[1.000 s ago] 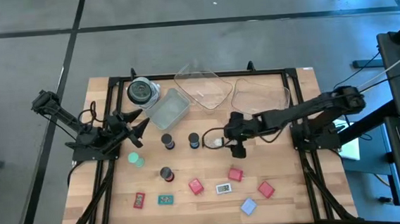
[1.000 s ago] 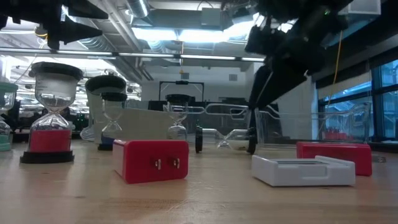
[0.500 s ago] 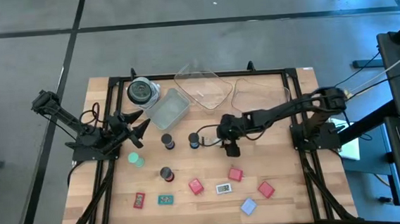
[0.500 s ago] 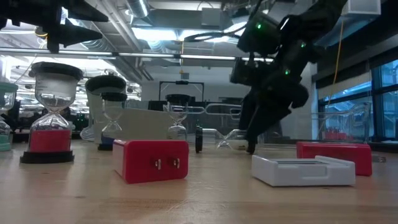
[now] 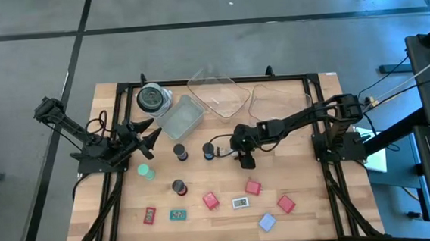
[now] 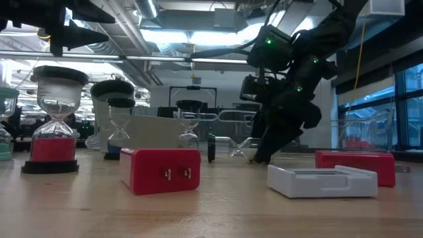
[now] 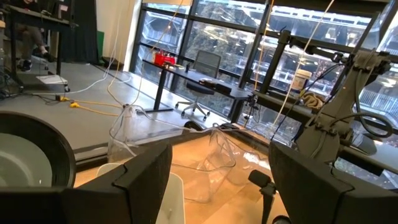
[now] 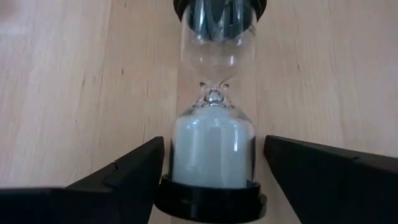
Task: Pick & Place Office items
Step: Put the white hourglass into the right transparent bin
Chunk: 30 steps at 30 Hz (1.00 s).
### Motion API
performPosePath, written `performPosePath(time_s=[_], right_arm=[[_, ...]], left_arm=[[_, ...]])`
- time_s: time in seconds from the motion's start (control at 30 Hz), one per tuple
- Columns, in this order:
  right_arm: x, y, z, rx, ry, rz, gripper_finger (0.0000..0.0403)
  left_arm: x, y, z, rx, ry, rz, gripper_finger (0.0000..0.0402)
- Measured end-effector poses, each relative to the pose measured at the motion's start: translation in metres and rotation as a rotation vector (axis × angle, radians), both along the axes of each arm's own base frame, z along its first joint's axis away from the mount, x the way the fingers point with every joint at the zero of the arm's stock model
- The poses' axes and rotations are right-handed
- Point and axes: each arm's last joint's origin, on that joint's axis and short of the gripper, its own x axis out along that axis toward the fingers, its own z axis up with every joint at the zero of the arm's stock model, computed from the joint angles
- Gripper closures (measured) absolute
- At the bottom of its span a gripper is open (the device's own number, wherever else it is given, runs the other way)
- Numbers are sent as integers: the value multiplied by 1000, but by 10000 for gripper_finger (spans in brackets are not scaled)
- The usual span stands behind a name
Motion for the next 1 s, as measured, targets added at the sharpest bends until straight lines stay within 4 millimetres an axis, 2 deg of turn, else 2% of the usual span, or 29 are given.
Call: performPosePath(time_s=[0.17, 0.4, 0.77, 1.0], right_arm=[[-1, 0, -1, -5, 3, -5, 142], [-4, 0, -4, 3, 11, -27, 194], [-5, 0, -5, 23, 22, -57, 179], [-7, 0, -1, 43, 23, -80, 194]], left_arm=[[0, 0, 0, 0, 0, 0, 138], [0, 0, 0, -1, -1, 1, 138], [0, 0, 0, -14, -11, 2, 138], [0, 0, 0, -14, -11, 2, 138]])
